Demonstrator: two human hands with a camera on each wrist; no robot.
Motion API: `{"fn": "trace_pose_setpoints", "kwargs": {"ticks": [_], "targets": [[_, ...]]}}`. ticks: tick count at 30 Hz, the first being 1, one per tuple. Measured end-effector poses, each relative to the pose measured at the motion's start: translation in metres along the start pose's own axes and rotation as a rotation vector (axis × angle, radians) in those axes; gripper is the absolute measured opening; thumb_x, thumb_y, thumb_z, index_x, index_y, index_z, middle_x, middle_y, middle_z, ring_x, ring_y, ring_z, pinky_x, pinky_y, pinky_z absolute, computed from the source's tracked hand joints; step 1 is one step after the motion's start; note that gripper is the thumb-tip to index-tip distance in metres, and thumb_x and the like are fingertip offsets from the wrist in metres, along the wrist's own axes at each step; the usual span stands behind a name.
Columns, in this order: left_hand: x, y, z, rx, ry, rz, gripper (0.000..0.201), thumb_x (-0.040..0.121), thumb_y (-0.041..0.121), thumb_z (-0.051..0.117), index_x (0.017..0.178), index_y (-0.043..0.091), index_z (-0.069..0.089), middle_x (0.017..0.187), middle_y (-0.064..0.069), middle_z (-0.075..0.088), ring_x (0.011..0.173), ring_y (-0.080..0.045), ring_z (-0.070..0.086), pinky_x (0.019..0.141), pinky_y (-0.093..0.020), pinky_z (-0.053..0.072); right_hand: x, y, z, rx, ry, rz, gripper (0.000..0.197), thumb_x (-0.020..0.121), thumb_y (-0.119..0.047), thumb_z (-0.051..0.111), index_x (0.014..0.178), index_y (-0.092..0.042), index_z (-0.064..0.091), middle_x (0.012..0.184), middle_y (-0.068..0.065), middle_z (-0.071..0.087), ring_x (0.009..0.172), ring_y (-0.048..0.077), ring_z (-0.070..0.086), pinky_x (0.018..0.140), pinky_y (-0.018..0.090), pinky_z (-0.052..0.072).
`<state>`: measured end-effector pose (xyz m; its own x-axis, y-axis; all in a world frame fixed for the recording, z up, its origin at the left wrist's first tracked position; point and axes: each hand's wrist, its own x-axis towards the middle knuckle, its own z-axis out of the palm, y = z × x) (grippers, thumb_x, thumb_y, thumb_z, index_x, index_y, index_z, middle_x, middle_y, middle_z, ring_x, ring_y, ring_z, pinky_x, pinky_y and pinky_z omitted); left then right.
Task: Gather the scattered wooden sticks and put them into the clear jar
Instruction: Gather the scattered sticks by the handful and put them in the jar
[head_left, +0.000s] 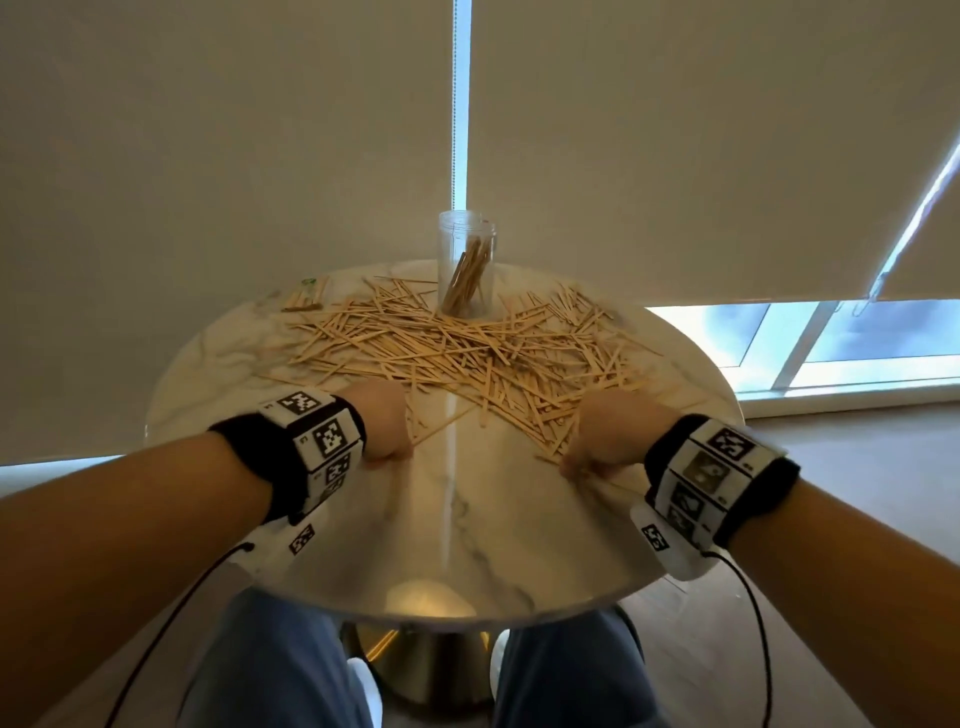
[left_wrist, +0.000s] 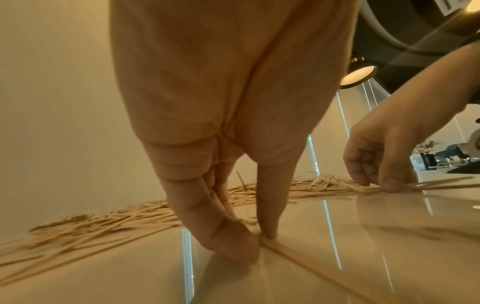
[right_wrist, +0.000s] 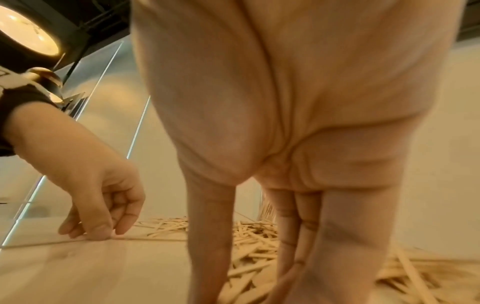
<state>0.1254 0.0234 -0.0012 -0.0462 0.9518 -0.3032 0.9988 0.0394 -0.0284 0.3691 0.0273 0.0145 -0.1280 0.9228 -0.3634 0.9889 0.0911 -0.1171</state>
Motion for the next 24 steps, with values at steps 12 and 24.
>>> {"fn": "trace_pose_setpoints", "kwargs": {"ticks": [12,24], "targets": [[0.014,0.000,-0.004,0.049,0.103,-0.060,0.035,0.097,0.032,0.061,0.072,0.009,0.050,0.080,-0.006,0.057,0.079,-0.022,0.056,0.061,-0.027,0.041,0.021,-0.037,0.002,-0.100,0.095,-0.104,0.022,0.096,-0.028,0.060,0.099,-0.007,0.067,0.087,0.005,0.061,0.082,0.021,0.059,0.064,0.028,0.049],[0.013,0.007,0.001,-0.003,0.079,-0.046,0.025,0.099,0.025,0.054,0.113,0.006,0.062,0.091,-0.005,0.054,0.084,-0.022,0.054,0.071,-0.029,0.045,0.030,-0.049,0.009,-0.227,0.170,-0.122,0.021,0.099,-0.017,0.051,0.109,-0.005,0.065,0.089,0.006,0.059,0.082,0.021,0.054,0.072,0.027,0.046]]}}
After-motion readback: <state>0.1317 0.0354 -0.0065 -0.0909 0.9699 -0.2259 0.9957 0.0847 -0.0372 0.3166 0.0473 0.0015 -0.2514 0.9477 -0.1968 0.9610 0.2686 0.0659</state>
